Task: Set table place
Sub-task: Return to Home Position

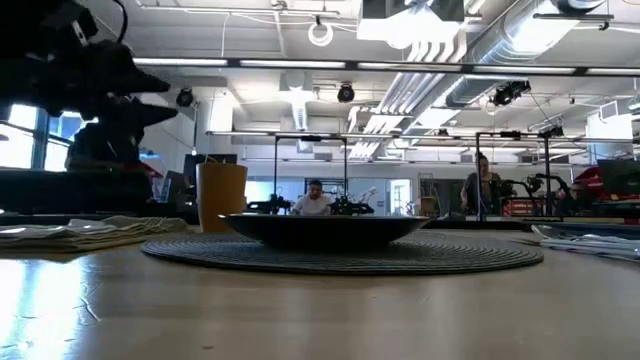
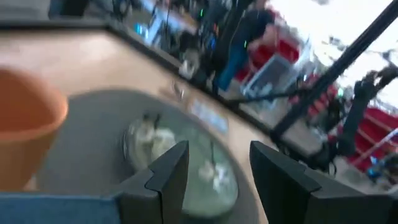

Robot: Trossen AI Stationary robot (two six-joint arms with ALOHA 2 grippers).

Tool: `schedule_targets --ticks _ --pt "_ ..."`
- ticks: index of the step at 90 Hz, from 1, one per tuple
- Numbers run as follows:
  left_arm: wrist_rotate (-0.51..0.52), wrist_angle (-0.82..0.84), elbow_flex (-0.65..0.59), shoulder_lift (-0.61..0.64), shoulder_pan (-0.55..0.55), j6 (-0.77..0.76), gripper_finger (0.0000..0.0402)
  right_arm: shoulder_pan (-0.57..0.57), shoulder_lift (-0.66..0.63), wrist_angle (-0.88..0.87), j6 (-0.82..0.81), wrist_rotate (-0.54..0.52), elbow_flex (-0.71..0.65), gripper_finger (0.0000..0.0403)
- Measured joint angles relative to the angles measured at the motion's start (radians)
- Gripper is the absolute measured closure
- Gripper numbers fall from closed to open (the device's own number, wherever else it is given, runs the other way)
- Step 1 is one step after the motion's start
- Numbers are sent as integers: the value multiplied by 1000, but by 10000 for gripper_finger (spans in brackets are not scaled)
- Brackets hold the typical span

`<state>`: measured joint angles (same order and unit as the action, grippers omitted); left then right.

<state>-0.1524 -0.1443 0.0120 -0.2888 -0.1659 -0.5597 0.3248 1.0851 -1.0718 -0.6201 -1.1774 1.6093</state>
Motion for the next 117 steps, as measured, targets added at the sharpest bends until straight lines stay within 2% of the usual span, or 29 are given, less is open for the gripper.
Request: schedule_targets --ticks 19,33,46,56,65,73,90,117 --pt "-129 179 31 6 -98 80 248 0 0 -23 0 0 0 265" --pt "-152 540 118 3 -132 208 248 0 0 -38 -2 4 0 265" --pt "-151 540 116 4 -120 177 248 -1 0 -54 -7 5 -1 265" --pt "-105 548 116 -1 -111 170 248 -8 0 -55 -2 7 -2 265" --pt "5 477 116 -1 -107 138 248 -11 0 -55 -1 9 -2 265" --pt "114 309 107 -2 -108 112 248 -11 0 -54 0 8 -2 265" --pt "262 -21 2 -4 -107 -21 248 -11 0 -54 -2 9 -2 265" --pt "382 -125 1 -9 -78 -83 268 -11 0 -55 0 31 -2 265"
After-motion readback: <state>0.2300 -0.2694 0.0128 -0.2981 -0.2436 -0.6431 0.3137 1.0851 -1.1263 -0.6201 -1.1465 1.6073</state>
